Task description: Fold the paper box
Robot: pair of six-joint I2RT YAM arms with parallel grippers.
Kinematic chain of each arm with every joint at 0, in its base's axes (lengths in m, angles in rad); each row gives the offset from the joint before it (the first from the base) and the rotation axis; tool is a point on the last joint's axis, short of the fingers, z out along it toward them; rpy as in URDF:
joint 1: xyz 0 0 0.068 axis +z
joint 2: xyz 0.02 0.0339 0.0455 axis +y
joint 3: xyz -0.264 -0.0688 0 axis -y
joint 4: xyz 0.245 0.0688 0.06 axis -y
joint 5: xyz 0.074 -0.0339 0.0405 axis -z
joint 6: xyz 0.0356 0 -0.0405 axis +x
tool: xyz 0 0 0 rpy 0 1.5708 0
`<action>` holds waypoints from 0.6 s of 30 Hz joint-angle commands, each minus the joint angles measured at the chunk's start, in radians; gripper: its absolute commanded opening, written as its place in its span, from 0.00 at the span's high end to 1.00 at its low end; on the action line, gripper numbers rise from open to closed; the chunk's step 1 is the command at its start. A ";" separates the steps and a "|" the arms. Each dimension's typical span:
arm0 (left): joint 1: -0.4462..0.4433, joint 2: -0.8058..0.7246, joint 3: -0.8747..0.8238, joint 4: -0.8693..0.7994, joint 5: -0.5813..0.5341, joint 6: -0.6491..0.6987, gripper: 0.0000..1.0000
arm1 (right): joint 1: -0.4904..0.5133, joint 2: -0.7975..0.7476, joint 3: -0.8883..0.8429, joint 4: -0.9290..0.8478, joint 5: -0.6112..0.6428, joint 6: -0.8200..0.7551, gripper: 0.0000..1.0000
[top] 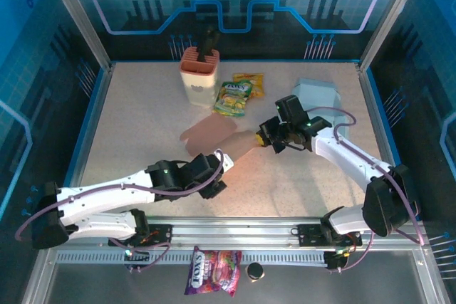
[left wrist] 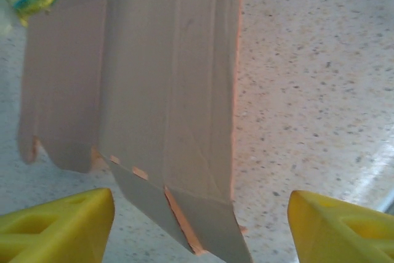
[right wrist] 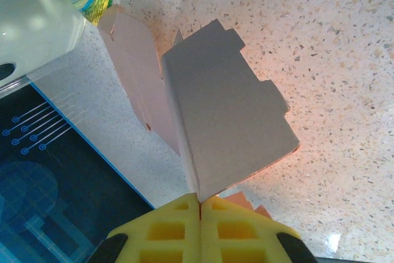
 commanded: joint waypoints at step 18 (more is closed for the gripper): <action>0.049 0.036 0.113 0.034 -0.012 0.045 1.00 | -0.055 -0.053 0.217 -0.277 0.083 -0.139 0.61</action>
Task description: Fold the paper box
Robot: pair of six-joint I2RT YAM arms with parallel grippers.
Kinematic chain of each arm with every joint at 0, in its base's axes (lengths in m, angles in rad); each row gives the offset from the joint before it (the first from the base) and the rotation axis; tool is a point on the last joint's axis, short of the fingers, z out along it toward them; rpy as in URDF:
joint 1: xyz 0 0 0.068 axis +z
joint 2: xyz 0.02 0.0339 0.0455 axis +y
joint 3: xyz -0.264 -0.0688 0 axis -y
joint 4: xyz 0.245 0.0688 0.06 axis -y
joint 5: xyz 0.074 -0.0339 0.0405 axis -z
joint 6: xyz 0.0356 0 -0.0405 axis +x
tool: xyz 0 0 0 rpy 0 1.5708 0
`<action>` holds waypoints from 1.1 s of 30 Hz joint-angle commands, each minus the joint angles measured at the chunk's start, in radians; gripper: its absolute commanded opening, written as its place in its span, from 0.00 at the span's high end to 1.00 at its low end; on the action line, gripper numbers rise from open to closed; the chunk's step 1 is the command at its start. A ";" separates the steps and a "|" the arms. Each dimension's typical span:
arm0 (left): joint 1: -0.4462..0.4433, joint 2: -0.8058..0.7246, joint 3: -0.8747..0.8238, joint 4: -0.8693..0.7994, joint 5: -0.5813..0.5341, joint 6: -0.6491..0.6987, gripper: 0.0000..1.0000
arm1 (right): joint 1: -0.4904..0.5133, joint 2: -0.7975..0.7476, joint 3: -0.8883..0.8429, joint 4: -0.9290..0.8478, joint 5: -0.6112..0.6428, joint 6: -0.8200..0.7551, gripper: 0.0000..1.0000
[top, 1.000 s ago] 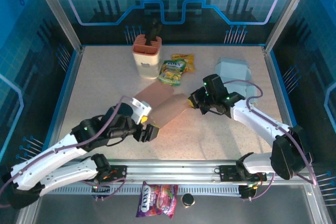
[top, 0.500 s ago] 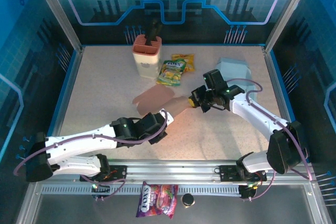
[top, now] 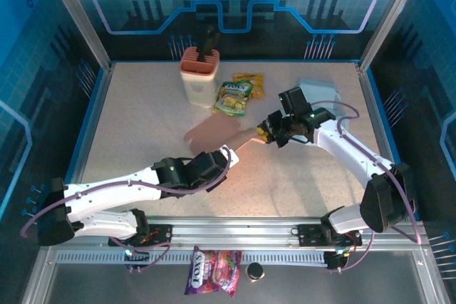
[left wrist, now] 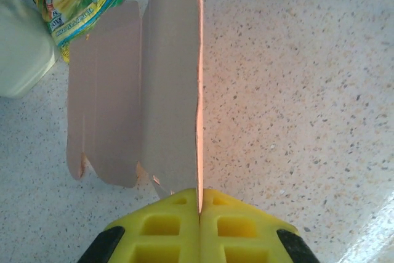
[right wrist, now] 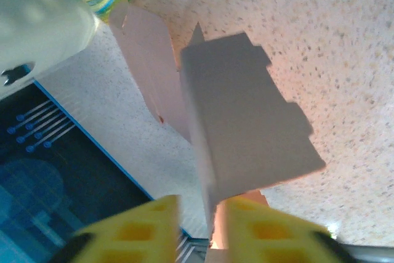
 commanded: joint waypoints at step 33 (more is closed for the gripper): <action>0.068 0.148 0.364 -0.142 0.073 -0.014 1.00 | 0.277 0.000 0.258 -0.189 0.252 0.145 0.73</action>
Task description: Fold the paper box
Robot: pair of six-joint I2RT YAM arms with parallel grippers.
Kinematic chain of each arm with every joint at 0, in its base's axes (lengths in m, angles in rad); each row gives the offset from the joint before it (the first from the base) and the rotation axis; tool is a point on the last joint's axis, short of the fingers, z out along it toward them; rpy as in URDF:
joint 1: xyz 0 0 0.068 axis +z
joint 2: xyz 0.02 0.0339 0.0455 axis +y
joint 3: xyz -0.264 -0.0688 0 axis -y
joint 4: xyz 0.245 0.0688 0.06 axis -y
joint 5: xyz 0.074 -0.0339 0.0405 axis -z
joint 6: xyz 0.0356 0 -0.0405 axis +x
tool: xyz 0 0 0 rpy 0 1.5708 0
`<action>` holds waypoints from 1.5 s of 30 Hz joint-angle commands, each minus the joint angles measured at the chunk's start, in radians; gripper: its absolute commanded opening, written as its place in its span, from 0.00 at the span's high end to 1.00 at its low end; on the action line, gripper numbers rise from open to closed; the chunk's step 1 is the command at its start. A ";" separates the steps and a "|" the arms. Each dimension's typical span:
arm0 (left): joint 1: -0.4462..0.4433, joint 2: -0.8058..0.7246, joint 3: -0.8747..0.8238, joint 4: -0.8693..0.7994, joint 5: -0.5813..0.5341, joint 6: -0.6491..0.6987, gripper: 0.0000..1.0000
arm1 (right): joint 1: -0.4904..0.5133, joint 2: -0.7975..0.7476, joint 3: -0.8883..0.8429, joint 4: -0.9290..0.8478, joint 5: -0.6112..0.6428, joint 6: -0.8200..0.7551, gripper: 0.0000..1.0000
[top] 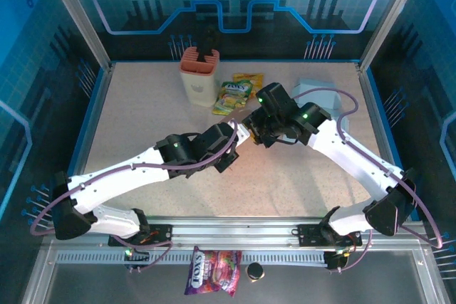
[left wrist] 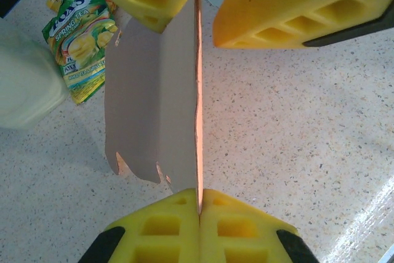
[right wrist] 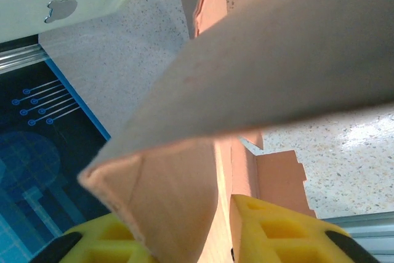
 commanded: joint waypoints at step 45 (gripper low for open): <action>0.665 -0.089 0.090 -0.073 0.674 -0.611 0.48 | -0.076 0.159 0.106 0.183 -0.023 0.073 1.00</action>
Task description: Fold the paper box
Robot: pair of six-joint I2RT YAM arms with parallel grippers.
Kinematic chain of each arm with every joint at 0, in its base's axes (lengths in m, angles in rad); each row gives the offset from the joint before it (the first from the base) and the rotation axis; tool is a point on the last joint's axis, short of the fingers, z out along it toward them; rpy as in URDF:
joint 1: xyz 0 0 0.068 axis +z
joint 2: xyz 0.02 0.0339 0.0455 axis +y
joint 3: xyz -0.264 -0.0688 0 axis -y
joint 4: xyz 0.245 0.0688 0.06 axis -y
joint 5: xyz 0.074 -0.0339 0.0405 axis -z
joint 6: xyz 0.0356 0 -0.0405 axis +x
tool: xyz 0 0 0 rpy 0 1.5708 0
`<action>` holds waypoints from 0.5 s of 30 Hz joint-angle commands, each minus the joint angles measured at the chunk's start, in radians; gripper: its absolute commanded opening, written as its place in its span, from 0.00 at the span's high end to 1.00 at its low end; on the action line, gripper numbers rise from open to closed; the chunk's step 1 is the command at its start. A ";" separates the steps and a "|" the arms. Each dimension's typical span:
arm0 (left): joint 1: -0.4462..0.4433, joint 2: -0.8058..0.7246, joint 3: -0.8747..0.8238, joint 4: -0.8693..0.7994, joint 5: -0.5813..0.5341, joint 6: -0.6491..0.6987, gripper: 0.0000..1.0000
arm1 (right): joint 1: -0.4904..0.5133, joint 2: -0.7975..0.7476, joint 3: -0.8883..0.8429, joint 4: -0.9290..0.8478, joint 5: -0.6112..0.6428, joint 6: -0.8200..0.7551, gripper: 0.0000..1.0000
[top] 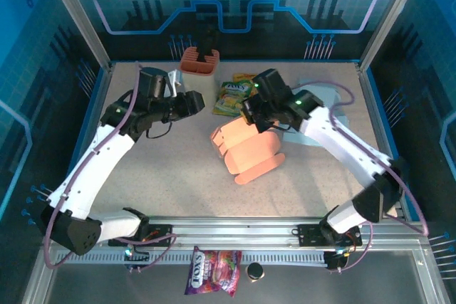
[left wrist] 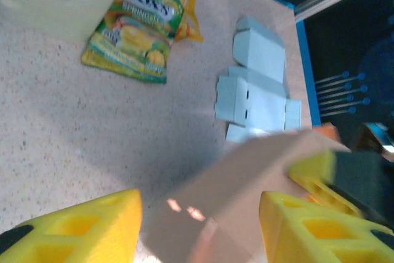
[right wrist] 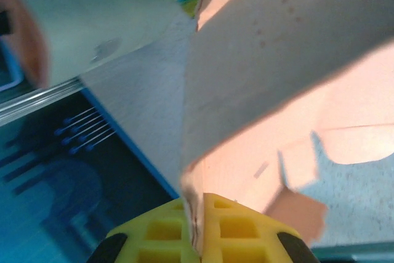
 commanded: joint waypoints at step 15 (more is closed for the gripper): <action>-0.024 0.034 -0.153 0.062 0.107 -0.105 0.57 | -0.034 0.135 -0.149 0.406 -0.154 -0.020 1.00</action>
